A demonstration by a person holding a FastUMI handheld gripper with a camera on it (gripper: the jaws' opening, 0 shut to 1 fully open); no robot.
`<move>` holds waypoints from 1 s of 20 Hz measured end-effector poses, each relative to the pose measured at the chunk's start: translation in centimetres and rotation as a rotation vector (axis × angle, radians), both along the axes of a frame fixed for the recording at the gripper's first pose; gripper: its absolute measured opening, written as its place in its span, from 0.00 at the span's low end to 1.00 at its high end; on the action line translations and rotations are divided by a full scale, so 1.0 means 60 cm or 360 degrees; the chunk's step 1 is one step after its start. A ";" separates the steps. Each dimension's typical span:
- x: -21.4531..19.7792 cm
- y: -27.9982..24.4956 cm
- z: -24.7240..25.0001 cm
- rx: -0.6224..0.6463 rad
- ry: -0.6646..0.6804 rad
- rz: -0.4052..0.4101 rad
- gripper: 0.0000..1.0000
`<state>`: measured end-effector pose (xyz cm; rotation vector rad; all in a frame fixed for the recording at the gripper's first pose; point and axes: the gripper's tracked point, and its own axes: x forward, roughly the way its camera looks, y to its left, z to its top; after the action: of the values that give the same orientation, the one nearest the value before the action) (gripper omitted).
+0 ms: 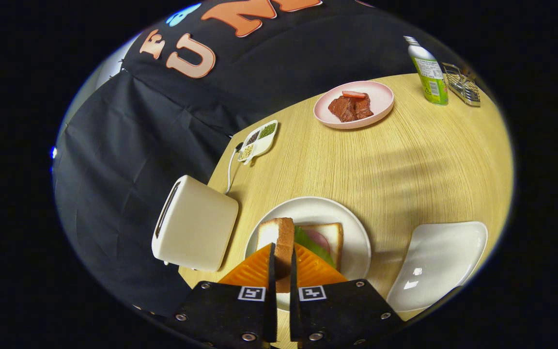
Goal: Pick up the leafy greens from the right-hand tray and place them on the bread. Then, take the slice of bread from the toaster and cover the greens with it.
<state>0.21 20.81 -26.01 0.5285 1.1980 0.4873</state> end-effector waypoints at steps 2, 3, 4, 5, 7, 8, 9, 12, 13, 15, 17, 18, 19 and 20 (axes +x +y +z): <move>0.007 -0.011 -0.015 -0.0065 -0.0040 -0.0002 0.16; 0.013 -0.017 -0.021 -0.0105 -0.0071 -0.0005 0.18; 0.018 -0.023 -0.028 -0.0140 -0.0095 -0.0009 0.24; 0.022 -0.030 -0.031 -0.0179 -0.0126 -0.0022 0.27; 0.028 -0.037 -0.032 -0.0223 -0.0179 -0.0025 0.33; 0.031 -0.042 -0.031 -0.0253 -0.0215 -0.0023 0.35; 0.036 -0.050 -0.030 -0.0291 -0.0259 -0.0024 0.36; 0.037 -0.059 -0.009 -0.0303 -0.0339 -0.0022 0.46; 0.040 -0.063 0.002 -0.0302 -0.0375 -0.0041 0.48; 0.053 -0.081 0.031 -0.0336 -0.0501 -0.0079 0.53; 0.064 -0.095 0.066 -0.0357 -0.0636 -0.0119 0.60; 0.068 -0.101 0.083 -0.0361 -0.0690 -0.0141 0.63; 0.070 -0.109 0.097 -0.0374 -0.0739 -0.0165 0.66; 0.071 -0.120 0.113 -0.0387 -0.0792 -0.0188 0.71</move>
<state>4.50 13.64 -19.23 0.2446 0.7300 0.3387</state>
